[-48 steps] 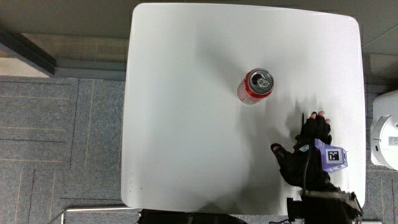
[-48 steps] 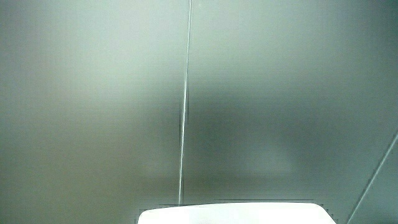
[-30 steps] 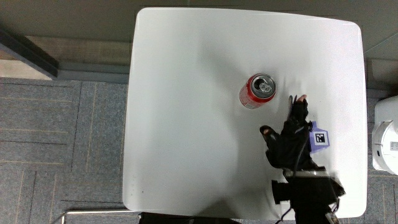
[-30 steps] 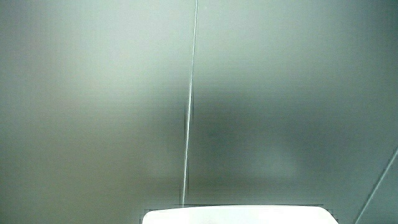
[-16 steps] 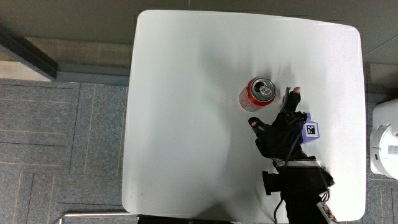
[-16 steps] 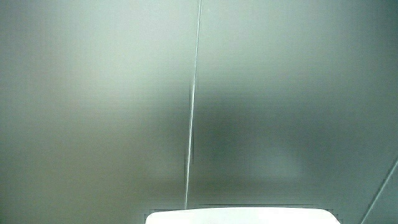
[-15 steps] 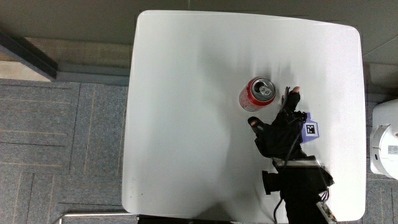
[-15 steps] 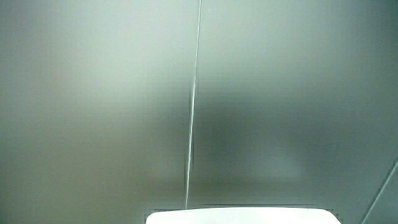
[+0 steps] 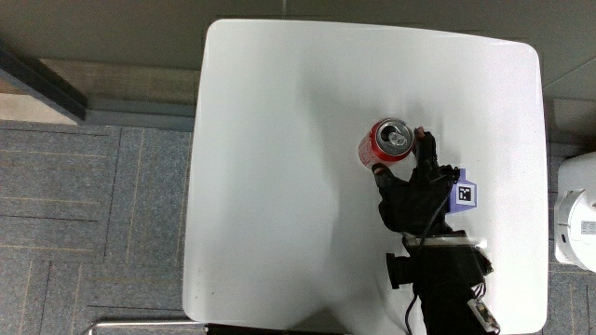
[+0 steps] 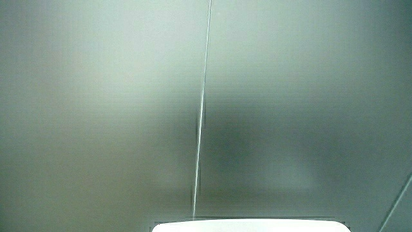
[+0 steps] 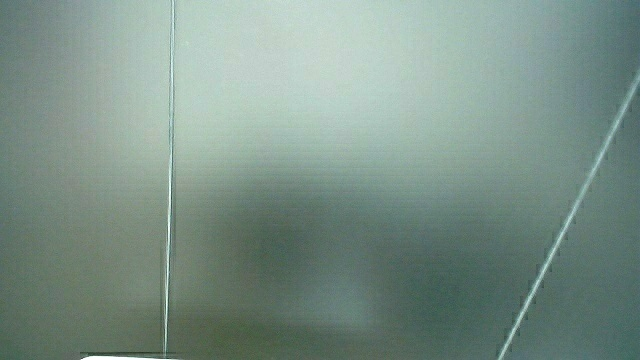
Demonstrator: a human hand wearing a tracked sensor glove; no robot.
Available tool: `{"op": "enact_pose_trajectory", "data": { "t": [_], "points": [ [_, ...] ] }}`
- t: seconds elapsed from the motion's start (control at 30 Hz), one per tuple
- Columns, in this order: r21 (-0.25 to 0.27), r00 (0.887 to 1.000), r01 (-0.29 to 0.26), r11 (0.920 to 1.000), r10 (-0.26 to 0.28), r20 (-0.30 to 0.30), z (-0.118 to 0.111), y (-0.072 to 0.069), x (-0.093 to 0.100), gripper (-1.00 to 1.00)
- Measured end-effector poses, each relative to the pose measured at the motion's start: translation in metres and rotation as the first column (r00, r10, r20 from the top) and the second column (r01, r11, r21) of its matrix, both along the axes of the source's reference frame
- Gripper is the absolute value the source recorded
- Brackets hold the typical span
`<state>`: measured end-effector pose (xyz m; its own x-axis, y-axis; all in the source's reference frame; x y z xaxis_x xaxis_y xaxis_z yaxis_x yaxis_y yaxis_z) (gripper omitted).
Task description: Pick coca cola
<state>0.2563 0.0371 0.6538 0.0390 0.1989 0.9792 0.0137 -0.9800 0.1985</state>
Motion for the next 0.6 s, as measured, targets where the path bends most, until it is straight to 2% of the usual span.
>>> {"op": "enact_pose_trajectory", "data": {
  "t": [0.1,0.2,0.23,0.27,0.33,0.37,0.6],
  "points": [
    [0.011,0.999,-0.038,0.9992,0.038,0.018,-0.0094,0.0015,-0.0035,0.56],
    [0.014,0.997,-0.071,0.9974,0.071,-0.019,-0.0074,0.004,-0.001,0.72],
    [0.014,0.997,-0.08,0.9967,0.079,0.014,-0.0122,0.0041,-0.0033,0.78],
    [0.018,0.997,-0.079,0.9967,0.079,-0.02,-0.0063,0.0041,0.0003,0.83],
    [0.037,0.996,-0.084,0.9958,0.084,0.006,-0.0123,0.0027,-0.0019,0.94],
    [0.034,0.997,-0.083,0.9959,0.083,0.0,-0.0125,0.0032,-0.0017,1.0],
    [0.047,0.997,-0.081,0.9956,0.081,-0.004,-0.0137,0.0041,-0.0018,1.0]
  ]
}}
